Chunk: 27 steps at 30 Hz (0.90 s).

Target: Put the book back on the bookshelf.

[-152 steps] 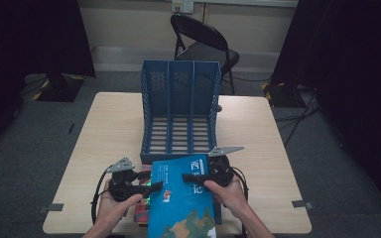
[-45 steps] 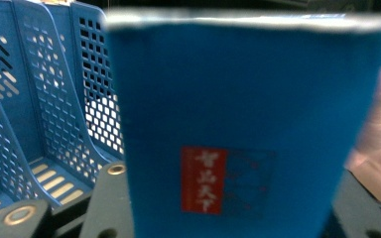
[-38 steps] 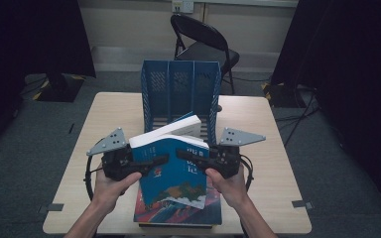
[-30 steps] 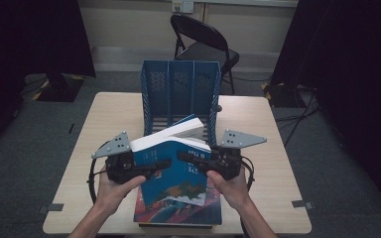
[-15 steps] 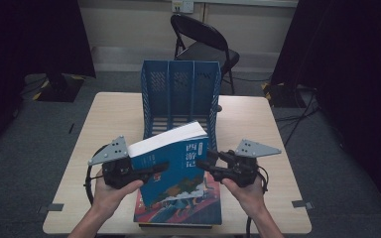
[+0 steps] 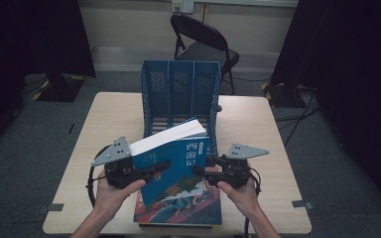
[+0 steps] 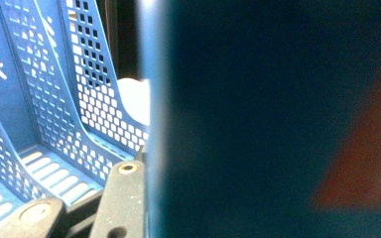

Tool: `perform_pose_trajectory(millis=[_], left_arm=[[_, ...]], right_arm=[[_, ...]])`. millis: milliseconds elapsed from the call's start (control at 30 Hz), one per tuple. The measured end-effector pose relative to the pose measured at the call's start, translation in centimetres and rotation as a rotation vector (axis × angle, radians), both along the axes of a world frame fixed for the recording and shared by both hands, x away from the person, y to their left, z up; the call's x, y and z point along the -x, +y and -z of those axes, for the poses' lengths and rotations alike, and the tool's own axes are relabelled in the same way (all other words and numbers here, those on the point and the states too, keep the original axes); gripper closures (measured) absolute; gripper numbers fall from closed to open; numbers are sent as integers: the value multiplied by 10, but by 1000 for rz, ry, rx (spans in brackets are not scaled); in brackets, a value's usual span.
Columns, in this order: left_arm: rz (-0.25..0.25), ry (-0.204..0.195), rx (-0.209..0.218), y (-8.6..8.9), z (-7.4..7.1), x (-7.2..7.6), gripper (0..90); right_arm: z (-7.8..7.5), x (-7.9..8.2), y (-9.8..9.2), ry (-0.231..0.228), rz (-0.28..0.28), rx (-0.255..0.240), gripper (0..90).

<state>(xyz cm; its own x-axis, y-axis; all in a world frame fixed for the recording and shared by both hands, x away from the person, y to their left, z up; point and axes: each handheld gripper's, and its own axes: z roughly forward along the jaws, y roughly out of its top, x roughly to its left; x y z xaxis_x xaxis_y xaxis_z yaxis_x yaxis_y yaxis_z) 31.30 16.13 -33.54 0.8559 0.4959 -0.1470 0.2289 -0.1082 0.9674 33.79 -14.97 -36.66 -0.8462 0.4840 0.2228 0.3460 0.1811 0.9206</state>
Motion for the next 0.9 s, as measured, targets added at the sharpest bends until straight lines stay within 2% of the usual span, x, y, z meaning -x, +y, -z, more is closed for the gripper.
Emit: perform_pose_trajectory(millis=[67, 267, 467, 567, 667, 767, 900], left_arm=[[2, 5, 0, 1, 0, -1, 567], [-36, 8, -10, -2, -1, -2, 573], [-38, 14, -18, -2, -1, -3, 589], [-33, 19, -19, -1, -1, -5, 589], [-42, 10, -23, -2, -1, -3, 592], [-95, -3, -26, -4, -1, 0, 601], [-115, 16, -12, -3, -1, 0, 605]], right_arm=[[0, 1, 0, -4, 1, 5, 492], [-1, 1, 0, -3, 1, 21, 494], [0, -4, 1, 3, 6, 19, 501], [-1, -5, 7, 0, 19, 36, 441], [-1, -6, 10, -4, 25, 45, 423], [0, -7, 7, 7, 15, 41, 450], [11, -5, -1, 33, 49, 75, 419]])
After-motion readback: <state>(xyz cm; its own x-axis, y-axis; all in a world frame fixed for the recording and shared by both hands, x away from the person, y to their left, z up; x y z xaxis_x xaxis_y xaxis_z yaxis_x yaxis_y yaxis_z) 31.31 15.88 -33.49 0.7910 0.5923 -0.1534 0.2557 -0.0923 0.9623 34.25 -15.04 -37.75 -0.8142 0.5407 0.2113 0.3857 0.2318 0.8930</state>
